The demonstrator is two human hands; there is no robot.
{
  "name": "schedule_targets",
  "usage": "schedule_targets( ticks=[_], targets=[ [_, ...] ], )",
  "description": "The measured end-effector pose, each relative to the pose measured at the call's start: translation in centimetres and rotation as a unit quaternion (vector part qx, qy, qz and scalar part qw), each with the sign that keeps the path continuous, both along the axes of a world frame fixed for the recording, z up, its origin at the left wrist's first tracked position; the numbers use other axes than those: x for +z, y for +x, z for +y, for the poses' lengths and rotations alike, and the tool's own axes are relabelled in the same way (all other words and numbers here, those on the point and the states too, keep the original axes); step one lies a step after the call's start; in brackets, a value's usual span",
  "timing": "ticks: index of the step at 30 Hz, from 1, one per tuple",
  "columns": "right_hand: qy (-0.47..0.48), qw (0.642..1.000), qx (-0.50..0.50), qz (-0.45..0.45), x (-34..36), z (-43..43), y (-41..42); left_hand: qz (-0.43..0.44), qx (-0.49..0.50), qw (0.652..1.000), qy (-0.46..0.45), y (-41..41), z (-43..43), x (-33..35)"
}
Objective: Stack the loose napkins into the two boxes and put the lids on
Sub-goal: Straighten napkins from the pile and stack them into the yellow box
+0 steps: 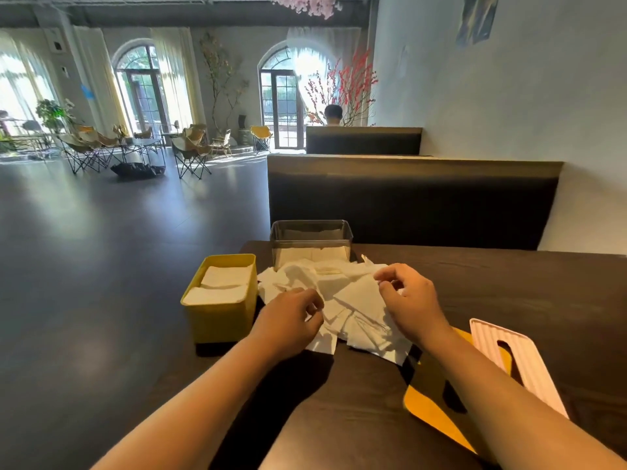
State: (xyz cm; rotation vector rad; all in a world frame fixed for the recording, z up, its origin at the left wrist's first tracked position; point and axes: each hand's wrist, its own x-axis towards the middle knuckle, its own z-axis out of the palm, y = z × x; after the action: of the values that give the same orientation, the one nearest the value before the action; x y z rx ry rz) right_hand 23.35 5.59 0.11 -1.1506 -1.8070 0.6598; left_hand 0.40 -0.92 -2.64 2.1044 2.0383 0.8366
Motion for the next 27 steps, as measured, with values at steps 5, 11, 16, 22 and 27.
schedule_targets(
  ticks=[5, 11, 16, 22, 27],
  targets=[
    [0.050, 0.997, -0.029, -0.041, -2.9, 0.2, 0.3, -0.086, 0.102, 0.988, 0.073, 1.0, 0.9, -2.4],
    [0.063, 0.970, -0.015, -0.235, -4.1, 1.4, 1.4, -0.063, 0.064, 0.988, 0.127, 2.4, 2.0, -3.2],
    [0.042, 0.963, 0.020, -0.265, -4.4, 0.7, 1.1, -0.177, 0.130, 0.965, 0.142, 2.0, 2.4, -3.9],
    [0.049, 0.962, 0.016, -0.267, -4.4, 0.3, 0.6, -0.283, 0.156, 0.944, 0.070, 0.6, 2.0, -4.0],
    [0.064, 0.948, 0.017, -0.311, -4.6, 0.3, 0.1, -0.273, 0.140, 0.951, 0.037, 0.3, 2.6, -4.1]
  ],
)
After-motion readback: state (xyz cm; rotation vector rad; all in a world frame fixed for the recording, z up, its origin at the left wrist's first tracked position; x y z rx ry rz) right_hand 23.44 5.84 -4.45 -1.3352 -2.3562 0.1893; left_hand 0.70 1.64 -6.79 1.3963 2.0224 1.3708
